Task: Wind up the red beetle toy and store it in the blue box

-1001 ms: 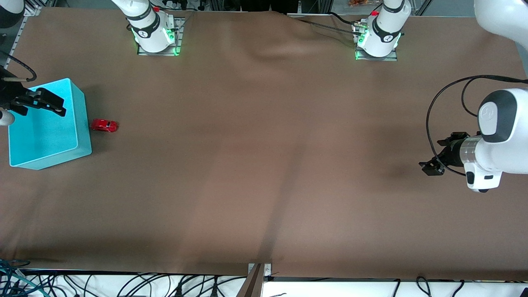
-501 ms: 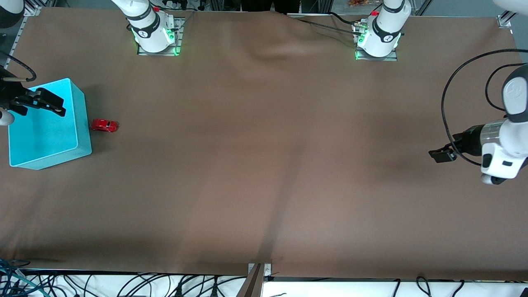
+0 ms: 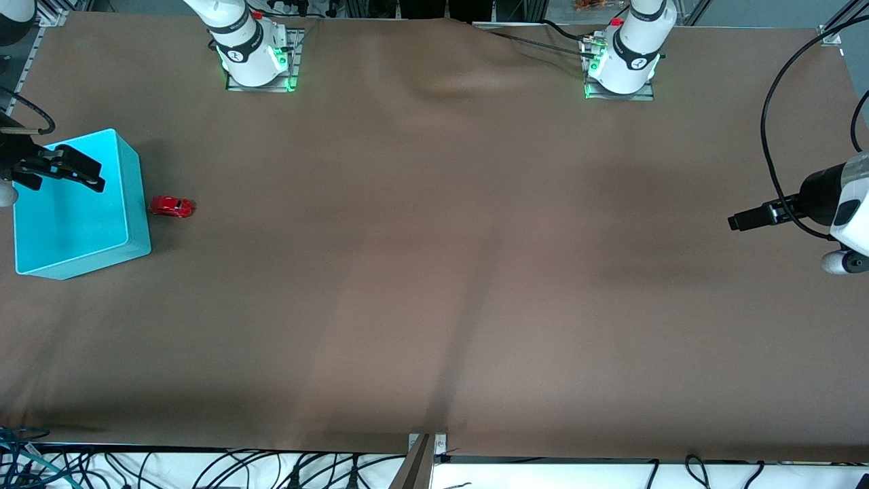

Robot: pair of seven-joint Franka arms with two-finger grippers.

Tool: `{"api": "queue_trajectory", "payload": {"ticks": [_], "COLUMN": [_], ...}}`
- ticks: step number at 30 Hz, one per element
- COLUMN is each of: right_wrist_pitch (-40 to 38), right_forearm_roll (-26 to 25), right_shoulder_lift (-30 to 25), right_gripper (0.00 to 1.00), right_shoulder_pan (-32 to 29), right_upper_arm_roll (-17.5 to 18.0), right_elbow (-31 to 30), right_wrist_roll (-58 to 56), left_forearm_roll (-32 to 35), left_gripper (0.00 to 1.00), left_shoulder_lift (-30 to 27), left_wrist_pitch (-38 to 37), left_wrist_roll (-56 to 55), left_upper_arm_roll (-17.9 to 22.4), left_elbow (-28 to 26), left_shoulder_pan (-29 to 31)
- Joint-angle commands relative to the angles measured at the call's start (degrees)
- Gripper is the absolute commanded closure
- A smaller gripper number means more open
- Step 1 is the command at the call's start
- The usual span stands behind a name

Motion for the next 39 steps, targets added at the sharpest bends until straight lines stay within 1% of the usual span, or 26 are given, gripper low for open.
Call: {"api": "queue_trajectory", "payload": {"ticks": [1,11,20,28,29,32,36,39], "right_wrist_pitch": [-0.67,-0.49,-0.84,-1.11,-0.93,-0.76,-0.84,-0.84], "right_forearm_roll": [0.22,0.40,0.31,0.49,0.57,1.80,4.17,4.97], "right_shoulder_lift": [0.06,0.41,0.23,-0.73,-1.00,-1.96,-3.02,-3.81], "right_gripper": [0.00,0.00,0.00,0.00,0.00,0.00,0.00,0.00], "right_shoulder_pan": [-0.13,-0.21,-0.39,-0.30,-0.13,2.23,7.77,8.40], "right_upper_arm_roll": [-0.26,-0.17,0.01,-0.25,-0.69,-3.93,-11.67,-13.52], "right_elbow": [1.44,1.44,1.44,1.18,0.74,-0.75,-1.81,-2.86], "right_wrist_roll": [0.70,0.00,0.70,0.70,0.70,0.70,0.44,-0.09], "left_forearm_roll": [0.92,0.92,0.92,1.10,0.84,0.57,0.40,0.57], "left_gripper": [0.00,0.00,0.00,0.00,0.00,0.00,0.00,0.00], "left_shoulder_lift": [-0.65,-1.19,-1.71,-2.15,-2.15,-3.20,-3.38,-3.38], "left_wrist_pitch": [-2.77,-2.95,-3.74,-3.74,-3.74,-3.91,-3.91,-3.91], "left_wrist_roll": [2.08,5.76,13.50,16.66,17.02,17.28,17.28,17.11], "left_upper_arm_roll": [-0.98,-0.89,-0.89,-0.72,-0.71,-0.72,-0.89,-0.89], "left_elbow": [2.73,2.73,2.73,2.73,2.73,2.73,2.73,2.73], "left_shoulder_pan": [0.23,-0.04,-0.13,0.05,0.22,0.49,0.40,0.05]}}
